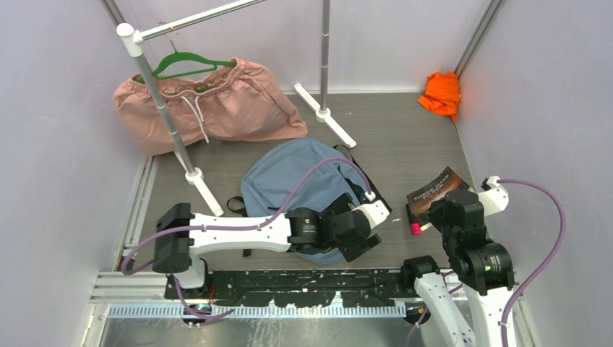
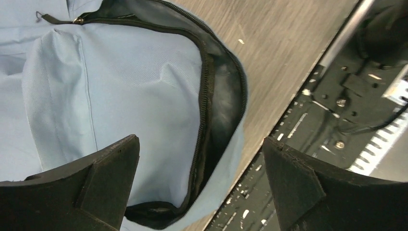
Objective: Pack the student bag
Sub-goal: Place the book in the student bag.
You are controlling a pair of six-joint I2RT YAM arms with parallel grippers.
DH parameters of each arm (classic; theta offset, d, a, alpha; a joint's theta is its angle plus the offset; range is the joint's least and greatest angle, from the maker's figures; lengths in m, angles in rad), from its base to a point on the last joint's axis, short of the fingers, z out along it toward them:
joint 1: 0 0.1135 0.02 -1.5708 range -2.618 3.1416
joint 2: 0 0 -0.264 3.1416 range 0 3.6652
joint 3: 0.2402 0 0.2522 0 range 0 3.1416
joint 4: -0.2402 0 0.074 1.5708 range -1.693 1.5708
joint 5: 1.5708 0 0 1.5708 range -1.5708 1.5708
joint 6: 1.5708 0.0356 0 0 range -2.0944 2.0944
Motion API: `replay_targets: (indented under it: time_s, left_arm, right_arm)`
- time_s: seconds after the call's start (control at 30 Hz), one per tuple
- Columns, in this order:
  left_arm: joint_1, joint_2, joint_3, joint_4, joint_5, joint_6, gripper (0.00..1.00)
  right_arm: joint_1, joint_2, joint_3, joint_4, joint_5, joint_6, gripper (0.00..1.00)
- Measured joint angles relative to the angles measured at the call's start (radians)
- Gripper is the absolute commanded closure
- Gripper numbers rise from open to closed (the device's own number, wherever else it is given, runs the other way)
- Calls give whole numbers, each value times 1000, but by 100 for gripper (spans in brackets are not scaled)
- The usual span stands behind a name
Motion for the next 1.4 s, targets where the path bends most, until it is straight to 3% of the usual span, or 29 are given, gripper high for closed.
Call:
replay_targets:
  time_s: [0.17, 0.27, 0.33, 0.43, 0.47, 0.63, 0.97, 1.23, 1.4]
  left_arm:
    - [4, 81, 27, -7, -61, 26, 7]
    - [14, 120, 40, -14, -82, 32, 20]
    - [21, 129, 41, -24, -88, 29, 40]
    - [43, 130, 45, -52, -99, 19, 88]
    - [53, 130, 48, -61, -100, 11, 98]
    - [127, 89, 79, -128, -66, -2, 100]
    - [407, -240, 125, -135, 145, -76, 100]
    - [443, -225, 138, -127, 264, -124, 100]
    - [446, -207, 155, -129, 307, -140, 100]
  right_arm:
    - [0, -3, 0, -16, -2, -1, 99]
    - [0, -13, 0, -16, -7, -3, 99]
    - [0, -18, 0, -16, -16, -5, 99]
    - [0, -20, 0, -15, -45, -11, 99]
    - [0, -20, 0, -15, -61, -13, 99]
    - [0, -37, -1, 2, -177, -32, 99]
    - [0, -109, -48, 98, -539, -12, 99]
    - [0, -165, -274, 215, -782, 69, 99]
    - [0, -182, -312, 267, -858, 112, 99]
